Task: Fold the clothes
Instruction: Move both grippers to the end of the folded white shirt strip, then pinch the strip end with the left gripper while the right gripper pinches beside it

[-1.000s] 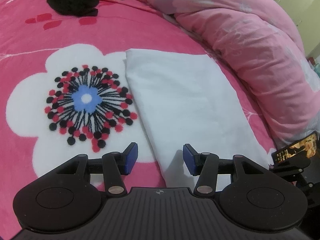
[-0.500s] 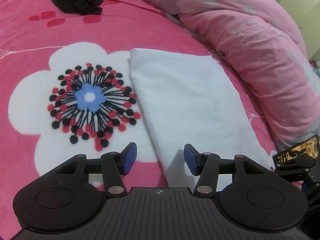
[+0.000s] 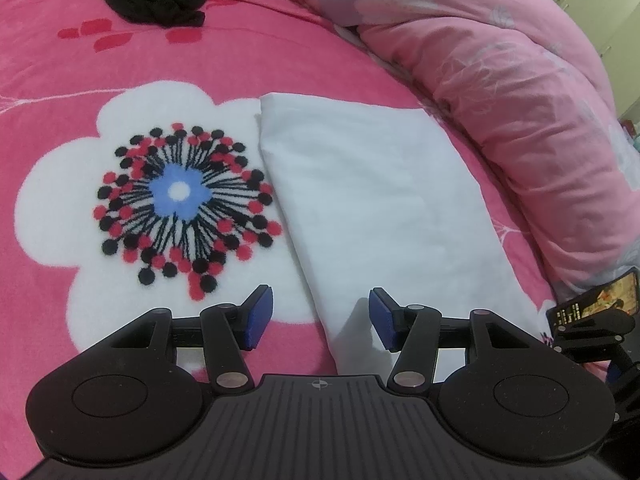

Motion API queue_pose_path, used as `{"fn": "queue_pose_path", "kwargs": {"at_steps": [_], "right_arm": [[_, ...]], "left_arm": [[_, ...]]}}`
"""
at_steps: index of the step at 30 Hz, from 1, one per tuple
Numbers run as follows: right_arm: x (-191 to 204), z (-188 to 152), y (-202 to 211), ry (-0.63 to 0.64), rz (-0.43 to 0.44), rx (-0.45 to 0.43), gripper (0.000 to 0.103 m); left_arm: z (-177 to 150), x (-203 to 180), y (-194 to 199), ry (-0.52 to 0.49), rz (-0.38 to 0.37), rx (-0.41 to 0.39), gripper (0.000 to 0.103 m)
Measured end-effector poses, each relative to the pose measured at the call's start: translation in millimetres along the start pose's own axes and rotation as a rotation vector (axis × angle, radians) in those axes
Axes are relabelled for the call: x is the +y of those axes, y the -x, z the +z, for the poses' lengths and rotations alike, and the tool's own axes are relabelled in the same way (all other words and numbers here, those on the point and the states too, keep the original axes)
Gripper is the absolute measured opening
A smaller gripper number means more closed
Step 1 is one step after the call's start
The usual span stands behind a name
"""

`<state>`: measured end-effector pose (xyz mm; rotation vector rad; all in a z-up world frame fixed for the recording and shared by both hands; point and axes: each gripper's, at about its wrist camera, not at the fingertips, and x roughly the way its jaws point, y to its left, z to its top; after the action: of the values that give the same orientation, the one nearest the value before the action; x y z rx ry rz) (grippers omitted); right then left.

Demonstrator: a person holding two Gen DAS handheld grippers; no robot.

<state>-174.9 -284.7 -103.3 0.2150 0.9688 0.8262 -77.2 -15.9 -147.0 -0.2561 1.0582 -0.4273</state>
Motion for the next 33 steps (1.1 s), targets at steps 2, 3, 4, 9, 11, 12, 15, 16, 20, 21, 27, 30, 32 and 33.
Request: {"fn": "queue_pose_path", "kwargs": {"at_steps": [2, 3, 4, 9, 11, 12, 15, 16, 20, 21, 27, 30, 32, 33], "right_arm": [[0.5, 0.4, 0.5, -0.002, 0.005, -0.003, 0.032], [0.8, 0.7, 1.0, -0.002, 0.007, -0.004, 0.033], [1.2, 1.0, 1.7, -0.002, 0.008, -0.005, 0.033], [2.4, 3.2, 11.8, -0.001, 0.013, -0.025, 0.034], [0.3, 5.3, 26.6, 0.006, -0.004, -0.058, 0.036], [-0.9, 6.5, 35.0, 0.009, -0.016, -0.076, 0.037], [-12.5, 15.2, 60.7, -0.018, -0.066, -0.169, 0.043], [-17.9, 19.1, 65.3, -0.036, -0.088, -0.201, 0.047], [-47.3, 36.4, 56.8, -0.169, -0.222, -0.309, 0.057], [-55.1, 38.4, 50.6, -0.204, -0.250, -0.321, 0.057], [-103.2, 31.6, 16.1, -0.384, -0.324, -0.356, 0.058], [-126.1, 32.4, 1.7, -0.436, -0.322, -0.367, 0.058], [-139.3, 37.8, -6.1, -0.451, -0.308, -0.378, 0.058], [-143.3, 42.0, -9.5, -0.442, -0.301, -0.383, 0.058]], "left_arm": [[-0.3, 0.1, 0.0, 0.002, 0.000, -0.001, 0.055], [-0.6, 0.0, 0.2, 0.002, 0.000, -0.003, 0.055], [-0.9, -0.3, 0.2, 0.001, 0.001, -0.004, 0.055], [-0.8, 0.0, 1.2, -0.005, 0.002, -0.008, 0.055], [-0.2, 0.1, 2.8, -0.011, 0.002, -0.015, 0.055], [0.4, 0.8, 3.7, -0.010, 0.002, -0.022, 0.056], [5.3, 5.0, 4.8, 0.013, -0.019, -0.051, 0.056], [7.6, 6.6, 4.6, 0.021, -0.030, -0.062, 0.056], [19.0, 13.6, -1.7, 0.039, -0.085, -0.105, 0.056], [21.6, 17.1, -4.2, 0.050, -0.099, -0.115, 0.056], [28.6, 41.5, -30.2, 0.112, -0.201, -0.124, 0.056], [34.4, 49.7, -47.3, 0.112, -0.255, -0.124, 0.056], [41.5, 55.3, -55.3, 0.123, -0.292, -0.138, 0.056], [45.3, 58.7, -59.9, 0.135, -0.312, -0.139, 0.056]]}}
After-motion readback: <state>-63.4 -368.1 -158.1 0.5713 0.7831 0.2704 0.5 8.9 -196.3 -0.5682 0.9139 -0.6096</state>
